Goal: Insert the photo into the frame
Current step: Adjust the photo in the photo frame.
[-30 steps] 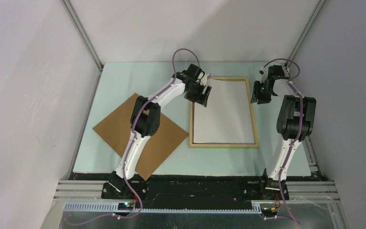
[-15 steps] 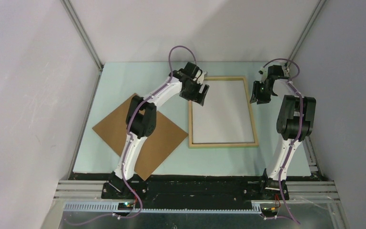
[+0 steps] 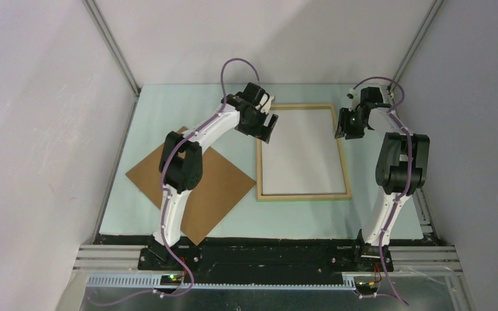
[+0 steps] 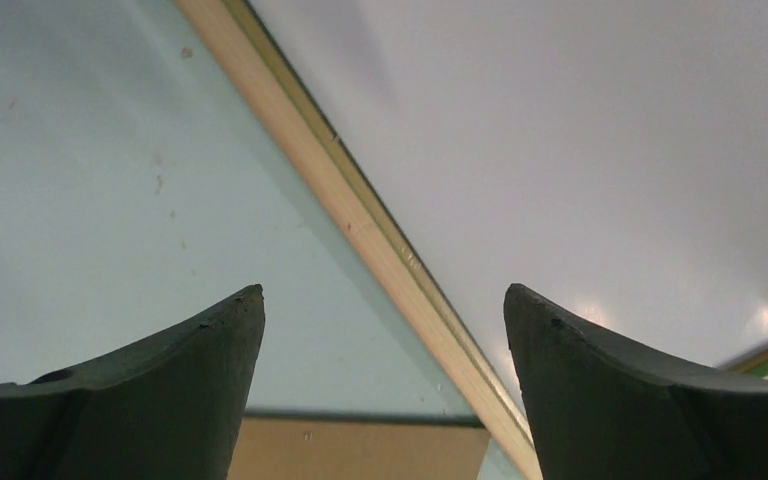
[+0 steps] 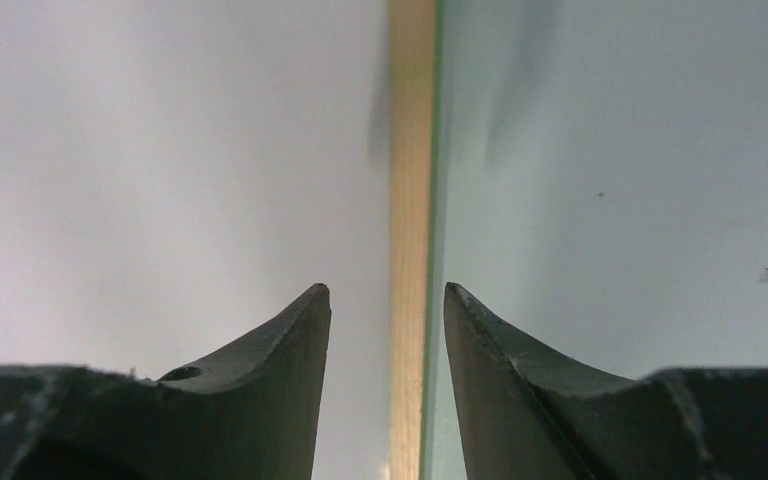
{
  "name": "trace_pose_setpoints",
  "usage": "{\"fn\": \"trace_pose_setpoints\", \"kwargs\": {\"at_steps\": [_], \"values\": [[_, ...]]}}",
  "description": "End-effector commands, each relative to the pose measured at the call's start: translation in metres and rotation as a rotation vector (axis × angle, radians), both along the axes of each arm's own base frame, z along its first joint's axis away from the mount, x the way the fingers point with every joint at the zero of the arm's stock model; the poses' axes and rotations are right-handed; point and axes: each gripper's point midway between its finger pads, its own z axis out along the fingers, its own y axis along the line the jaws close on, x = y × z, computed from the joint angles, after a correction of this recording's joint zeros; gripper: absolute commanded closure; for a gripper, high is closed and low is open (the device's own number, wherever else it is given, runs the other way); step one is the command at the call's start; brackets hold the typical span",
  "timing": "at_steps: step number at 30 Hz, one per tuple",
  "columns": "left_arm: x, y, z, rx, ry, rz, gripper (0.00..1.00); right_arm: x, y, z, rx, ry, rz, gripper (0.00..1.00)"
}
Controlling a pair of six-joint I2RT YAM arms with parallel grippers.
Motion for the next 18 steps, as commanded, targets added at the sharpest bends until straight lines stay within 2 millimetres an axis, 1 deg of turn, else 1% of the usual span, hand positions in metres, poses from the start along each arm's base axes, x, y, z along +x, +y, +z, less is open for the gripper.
{"fn": "trace_pose_setpoints", "kwargs": {"at_steps": [1,3,4,5,6,7,8,9,10,11,12,13,14,15,16,17,18], "values": [[-0.001,0.017,0.061,0.002,-0.143,0.005,0.04,0.006,0.019,0.037,-0.010,-0.119,0.066,0.48],[-0.008,0.029,0.064,0.029,-0.156,0.010,0.02,0.004,0.025,0.038,-0.025,-0.128,0.086,0.46],[-0.015,0.035,0.064,0.038,-0.158,0.005,0.01,0.003,0.030,0.039,-0.033,-0.133,0.099,0.45],[-0.016,0.041,0.065,0.054,-0.169,0.016,0.01,0.002,0.035,0.041,-0.037,-0.141,0.112,0.44],[-0.023,0.050,0.063,0.068,-0.168,0.023,0.01,0.001,0.035,0.043,-0.044,-0.148,0.114,0.42],[-0.025,0.057,0.061,0.088,-0.175,0.022,0.00,-0.001,0.047,0.043,-0.047,-0.149,0.142,0.40],[-0.033,0.064,0.061,0.098,-0.184,0.010,0.00,-0.002,0.050,0.045,-0.060,-0.156,0.154,0.38],[-0.034,0.070,0.060,0.105,-0.192,0.015,0.00,-0.003,0.058,0.044,-0.068,-0.157,0.174,0.37],[-0.044,0.079,0.057,0.117,-0.189,0.009,0.00,-0.003,0.059,0.044,-0.084,-0.161,0.181,0.36],[-0.045,0.085,0.056,0.122,-0.192,0.015,0.00,-0.005,0.067,0.042,-0.091,-0.162,0.201,0.35],[-0.055,0.094,0.054,0.135,-0.190,0.009,0.00,-0.005,0.069,0.040,-0.108,-0.160,0.212,0.34],[-0.056,0.100,0.053,0.139,-0.194,0.015,0.00,-0.006,0.078,0.037,-0.115,-0.158,0.235,0.34],[-0.065,0.110,0.051,0.155,-0.194,0.008,0.00,-0.007,0.079,0.032,-0.136,-0.150,0.245,0.34],[-0.065,0.117,0.052,0.165,-0.202,0.009,0.00,-0.008,0.090,0.030,-0.145,-0.152,0.272,0.34],[-0.073,0.126,0.053,0.174,-0.209,0.013,0.00,-0.007,0.090,0.025,-0.168,-0.145,0.277,0.34],[-0.078,0.135,0.053,0.183,-0.215,0.017,0.00,-0.007,0.094,0.020,-0.187,-0.142,0.290,0.34],[-0.079,0.140,0.054,0.188,-0.221,0.021,0.00,-0.007,0.100,0.018,-0.195,-0.144,0.304,0.34]]}}
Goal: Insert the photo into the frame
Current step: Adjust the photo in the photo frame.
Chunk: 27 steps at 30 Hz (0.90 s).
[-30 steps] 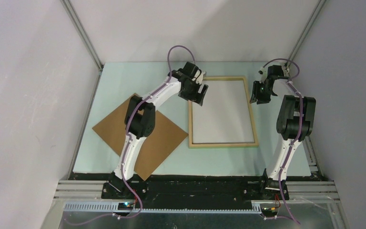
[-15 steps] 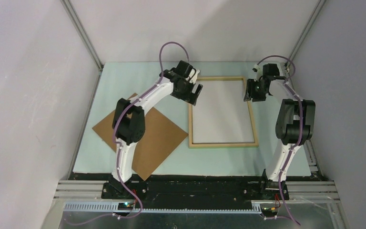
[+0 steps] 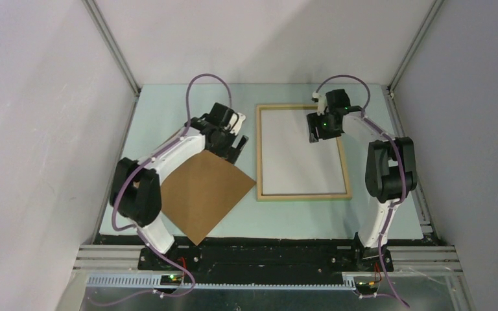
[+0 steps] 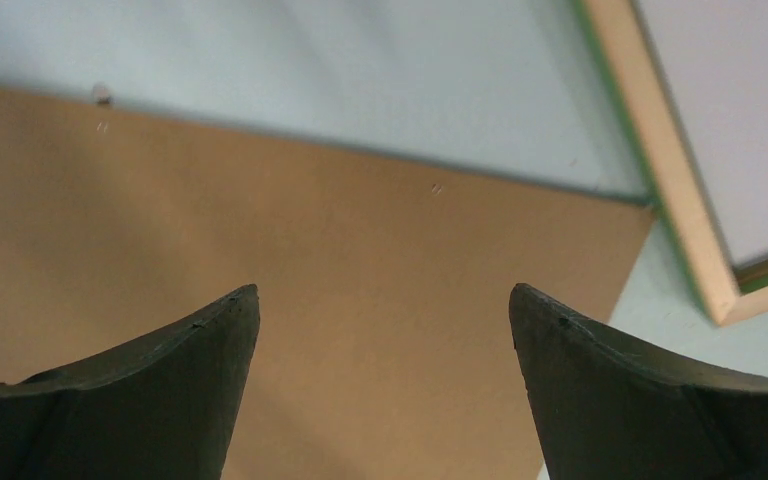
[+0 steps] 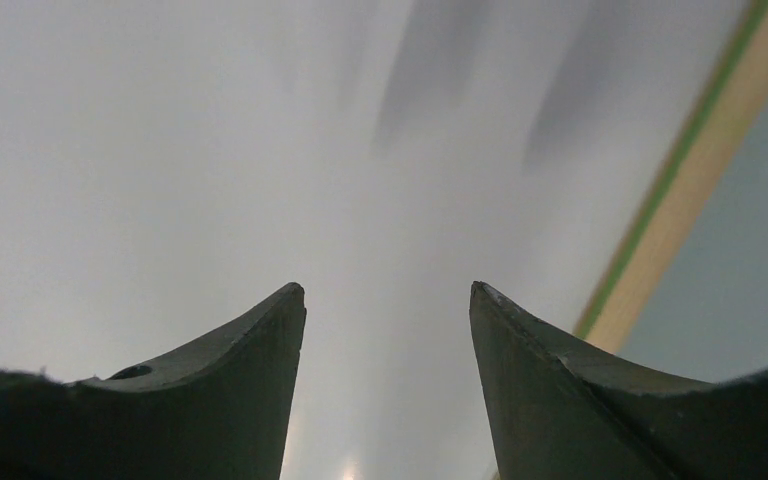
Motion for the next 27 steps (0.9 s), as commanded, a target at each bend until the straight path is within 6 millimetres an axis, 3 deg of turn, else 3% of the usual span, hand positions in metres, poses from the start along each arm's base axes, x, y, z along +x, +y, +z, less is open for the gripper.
{"fn": "trace_pose_setpoints", "kwargs": {"at_steps": [1,4,10,27], "values": [[0.001,0.032,0.036,0.015,-0.147,0.005,0.00,0.011,0.010,-0.001,-0.094,-0.063,0.043,0.34],[-0.008,0.050,0.036,0.028,-0.156,0.028,0.00,0.010,0.020,-0.011,-0.131,-0.057,0.078,0.35],[-0.017,0.067,0.042,0.021,-0.181,0.061,0.00,0.005,0.036,-0.026,-0.179,-0.040,0.124,0.35],[-0.024,0.082,0.042,0.002,-0.189,0.092,0.00,-0.001,0.054,-0.048,-0.244,-0.012,0.162,0.35]]}}
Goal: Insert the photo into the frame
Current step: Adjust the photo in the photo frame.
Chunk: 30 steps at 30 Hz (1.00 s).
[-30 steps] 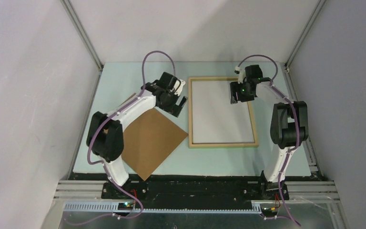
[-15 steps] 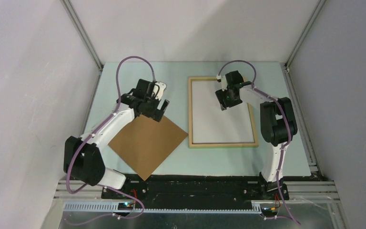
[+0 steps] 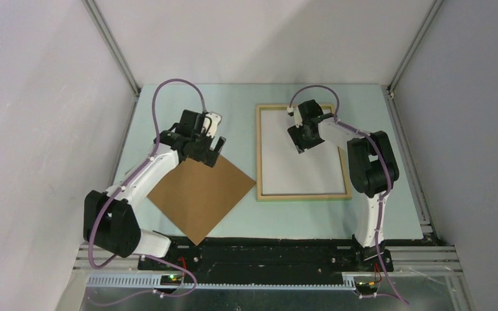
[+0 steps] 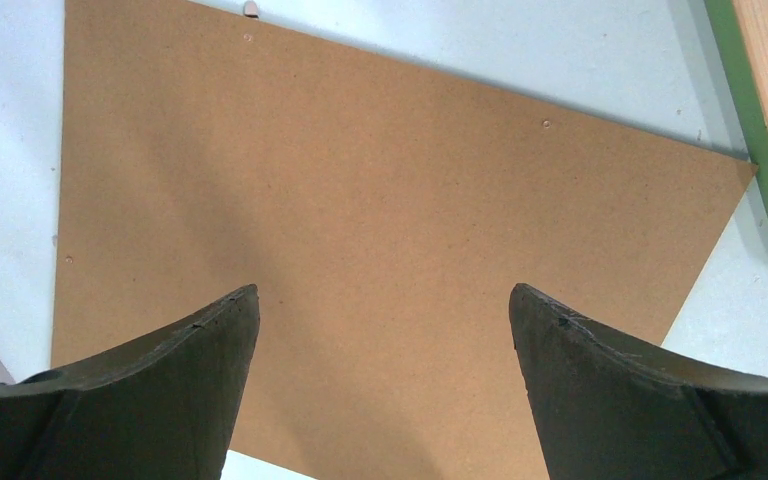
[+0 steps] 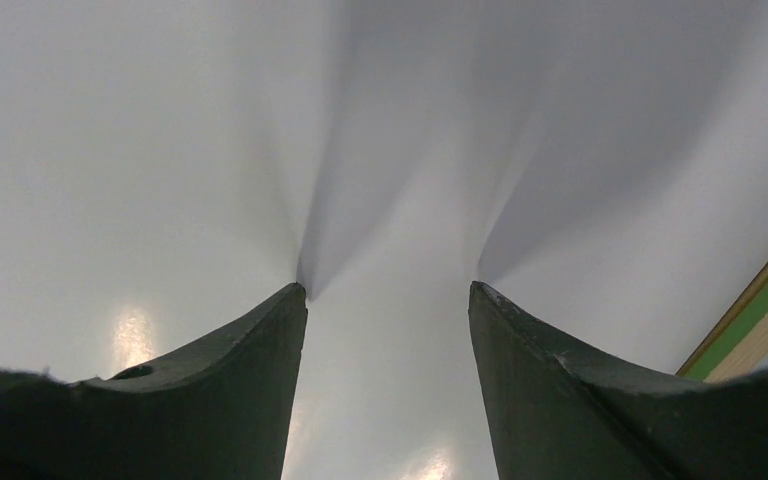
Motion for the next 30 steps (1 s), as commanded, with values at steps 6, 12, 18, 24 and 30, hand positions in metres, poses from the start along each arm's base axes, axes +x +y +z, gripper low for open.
{"fn": "trace_pose_setpoints", "kwargs": {"at_steps": [6,12,18,24,30], "values": [[0.003,0.006,0.014,-0.012,-0.060,0.000,0.00,0.010,0.007,0.000,-0.011,-0.027,0.009,0.36],[0.001,0.010,0.014,-0.013,-0.064,0.006,0.00,0.010,0.009,0.001,-0.014,-0.027,0.011,0.36],[0.000,0.016,0.014,-0.002,-0.068,0.023,0.00,0.012,0.009,0.008,-0.016,-0.040,0.007,0.35],[-0.004,0.029,0.010,0.003,-0.062,0.058,0.00,0.018,0.014,0.038,0.024,-0.089,0.009,0.32],[-0.013,0.050,-0.005,-0.014,-0.020,0.124,0.00,0.022,0.039,0.079,0.091,-0.149,0.047,0.22]]}}
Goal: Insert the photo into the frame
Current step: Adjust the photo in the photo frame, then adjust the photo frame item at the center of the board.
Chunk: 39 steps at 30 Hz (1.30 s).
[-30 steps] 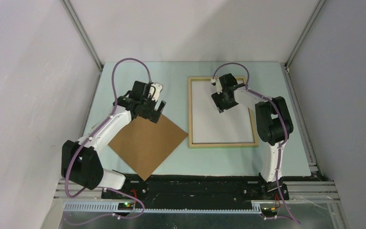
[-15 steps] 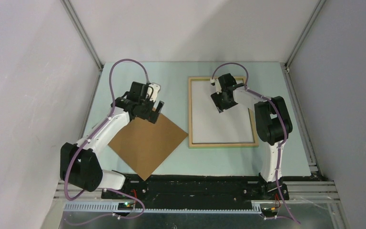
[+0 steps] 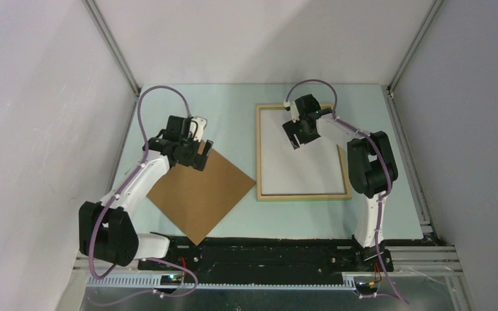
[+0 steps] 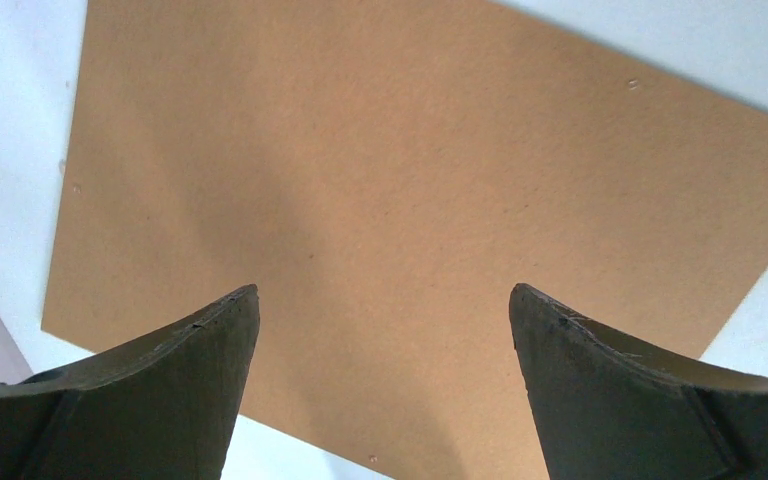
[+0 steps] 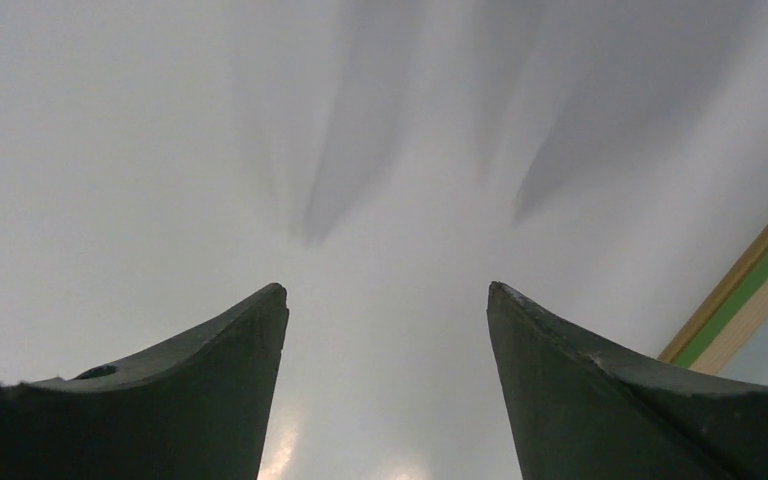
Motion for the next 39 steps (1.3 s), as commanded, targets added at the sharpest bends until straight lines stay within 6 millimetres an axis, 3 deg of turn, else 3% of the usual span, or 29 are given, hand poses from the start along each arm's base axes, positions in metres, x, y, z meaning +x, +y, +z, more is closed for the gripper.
{"fn": "trace_pose_setpoints", "kwargs": {"at_steps": [1,7,9,12,13,14,15,16,17,18,19,20,21,22,23,24,25,30,39], "values": [[-0.001,0.021,0.002,-0.021,-0.025,0.055,0.00,0.013,0.031,0.069,0.094,-0.128,0.042,0.21],[-0.018,0.059,-0.020,-0.048,0.032,0.173,0.00,0.005,0.082,0.098,0.184,-0.142,0.141,0.15],[-0.024,0.073,-0.026,-0.075,0.049,0.219,0.00,0.002,0.108,0.111,0.218,-0.151,0.194,0.13],[-0.033,0.098,-0.034,-0.094,0.071,0.301,0.00,-0.005,0.136,0.108,0.250,-0.116,0.247,0.10],[-0.036,0.102,-0.036,-0.094,0.078,0.315,0.00,-0.006,0.152,0.118,0.282,-0.124,0.274,0.09],[-0.039,0.111,-0.038,-0.097,0.086,0.345,0.00,-0.009,0.159,0.110,0.285,-0.095,0.283,0.08],[-0.041,0.114,-0.040,-0.099,0.091,0.358,0.00,-0.011,0.175,0.119,0.314,-0.102,0.316,0.07],[-0.044,0.122,-0.041,-0.103,0.099,0.385,0.00,-0.013,0.182,0.110,0.315,-0.073,0.326,0.06],[-0.046,0.125,-0.043,-0.106,0.105,0.399,0.00,-0.016,0.198,0.119,0.340,-0.083,0.358,0.05],[-0.049,0.132,-0.046,-0.110,0.117,0.425,0.00,-0.019,0.206,0.108,0.340,-0.052,0.374,0.05],[-0.050,0.136,-0.046,-0.110,0.122,0.439,0.00,-0.020,0.220,0.117,0.356,-0.066,0.401,0.04],[-0.053,0.142,-0.049,-0.112,0.136,0.461,0.00,-0.024,0.227,0.106,0.357,-0.034,0.417,0.04],[-0.053,0.145,-0.049,-0.117,0.138,0.473,0.00,-0.026,0.239,0.113,0.371,-0.044,0.440,0.04],[-0.056,0.148,-0.052,-0.130,0.155,0.489,0.00,-0.028,0.247,0.102,0.378,-0.015,0.453,0.04],[-0.056,0.151,-0.052,-0.134,0.162,0.497,0.00,-0.030,0.256,0.108,0.394,-0.021,0.471,0.04],[-0.058,0.154,-0.057,-0.148,0.186,0.510,0.00,-0.034,0.265,0.098,0.406,0.008,0.483,0.04],[-0.059,0.156,-0.058,-0.154,0.202,0.517,0.00,-0.033,0.271,0.102,0.424,0.002,0.492,0.04],[-0.068,0.164,-0.082,-0.245,0.344,0.558,0.00,-0.040,0.293,0.080,0.496,0.076,0.498,0.04],[-0.073,0.165,-0.104,-0.335,0.458,0.571,0.00,-0.037,0.303,0.050,0.562,0.164,0.464,0.04]]}}
